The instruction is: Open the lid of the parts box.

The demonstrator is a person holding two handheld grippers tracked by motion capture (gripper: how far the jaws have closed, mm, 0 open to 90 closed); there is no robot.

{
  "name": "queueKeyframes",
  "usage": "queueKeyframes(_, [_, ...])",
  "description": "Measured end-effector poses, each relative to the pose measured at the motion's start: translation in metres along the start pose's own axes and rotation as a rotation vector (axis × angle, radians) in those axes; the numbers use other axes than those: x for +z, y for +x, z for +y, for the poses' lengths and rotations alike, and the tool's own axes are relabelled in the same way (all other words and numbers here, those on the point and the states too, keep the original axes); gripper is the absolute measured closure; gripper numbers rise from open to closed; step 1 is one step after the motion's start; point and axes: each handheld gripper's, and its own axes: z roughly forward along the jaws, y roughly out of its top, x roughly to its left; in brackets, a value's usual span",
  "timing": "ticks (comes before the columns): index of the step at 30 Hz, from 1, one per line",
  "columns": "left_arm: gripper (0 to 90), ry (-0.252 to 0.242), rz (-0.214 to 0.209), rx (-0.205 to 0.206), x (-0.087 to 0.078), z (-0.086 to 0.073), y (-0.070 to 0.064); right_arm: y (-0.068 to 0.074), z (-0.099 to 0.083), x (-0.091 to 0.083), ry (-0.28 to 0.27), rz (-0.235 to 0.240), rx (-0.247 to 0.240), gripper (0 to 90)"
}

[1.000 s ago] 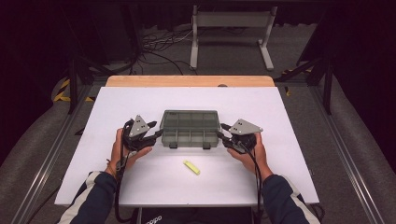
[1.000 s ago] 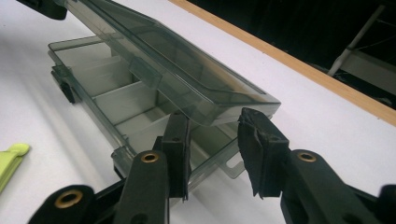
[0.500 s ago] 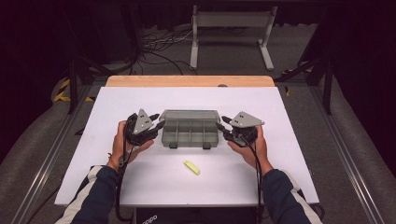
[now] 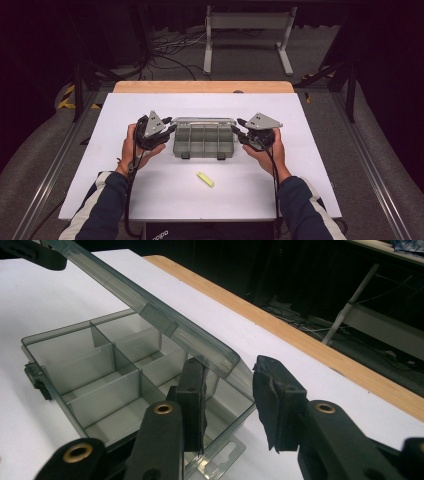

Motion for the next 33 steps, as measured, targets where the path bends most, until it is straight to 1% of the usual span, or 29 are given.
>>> queueKeyframes(1, [69.2,-0.003,-0.002,-0.013,0.0,0.001,0.0,-0.001,0.002,0.0,-0.001,-0.003,0.002,66.6])
queueKeyframes(3, [70.7,-0.006,-0.006,-0.017,0.001,0.002,0.002,-0.002,0.004,0.0,-0.002,-0.006,0.003,66.7])
queueKeyframes(4, [71.0,-0.005,-0.007,-0.01,0.001,0.003,0.003,-0.002,0.005,0.0,-0.003,-0.007,0.003,67.0])
queueKeyframes(7, [71.2,-0.005,-0.005,-0.01,0.0,0.005,0.005,-0.002,0.007,0.002,0.002,-0.008,0.005,68.7])
queueKeyframes(9, [71.9,-0.005,-0.006,-0.001,0.001,0.007,0.006,-0.002,0.008,0.003,0.003,-0.01,0.005,69.8])
queueKeyframes(13, [73.3,-0.006,-0.007,-0.002,0.001,0.008,0.01,-0.003,0.013,0.004,0.009,-0.017,0.003,70.5])
queueKeyframes(14, [73.8,-0.007,-0.014,-0.007,0.002,0.008,0.011,-0.004,0.015,0.004,0.01,-0.019,0.003,71.2])
queueKeyframes(15, [73.8,-0.008,-0.007,-0.013,0.002,0.009,0.011,-0.004,0.015,0.004,0.01,-0.019,0.003,71.2])
queueKeyframes(17, [74.0,-0.009,-0.005,-0.013,0.002,0.011,0.013,-0.007,0.018,0.003,0.003,-0.022,0.001,71.9])
queueKeyframes(18, [74.3,-0.009,-0.009,-0.02,0.002,0.012,0.014,-0.008,0.019,0.004,0.002,-0.022,0.004,72.0])
queueKeyframes(19, [74.8,-0.015,-0.007,-0.015,0.001,0.013,0.016,-0.009,0.02,0.004,0.004,-0.023,0.004,72.1])
queueKeyframes(21, [74.9,-0.015,-0.004,-0.018,0.001,0.015,0.018,-0.01,0.021,0.005,0.003,-0.029,-0.001,72.5])
queueKeyframes(22, [74.9,-0.015,-0.006,-0.026,0.002,0.016,0.018,-0.01,0.022,0.006,0.001,-0.03,0.002,72.5])
queueKeyframes(23, [74.8,-0.013,-0.002,-0.018,0.002,0.017,0.019,-0.011,0.023,0.006,0.001,-0.032,0.001,72.5])
queueKeyframes(26, [74.5,-0.011,-0.004,-0.024,0.004,0.021,0.022,-0.013,0.025,0.008,0.0,-0.036,0.004,72.5])
queueKeyframes(27, [74.4,-0.008,0.005,-0.018,0.005,0.022,0.023,-0.014,0.026,0.009,-0.001,-0.035,0.005,72.4])
queueKeyframes(28, [74.1,-0.01,0.005,-0.019,0.006,0.024,0.024,-0.015,0.028,0.009,-0.001,-0.038,0.005,72.4])
queueKeyframes(29, [74.1,-0.008,0.001,-0.025,0.007,0.024,0.025,-0.016,0.029,0.01,0.0,-0.037,0.007,72.4])
queueKeyframes(30, [74.0,-0.008,0.004,-0.018,0.008,0.026,0.027,-0.018,0.03,0.011,0.0,-0.036,0.013,72.2])
queueKeyframes(31, [73.9,-0.006,0.003,-0.026,0.009,0.026,0.027,-0.019,0.031,0.012,-0.002,-0.035,0.019,71.8])
queueKeyframes(33, [73.4,-0.005,0.008,-0.026,0.01,0.026,0.029,-0.02,0.032,0.013,-0.003,-0.034,0.024,71.7])
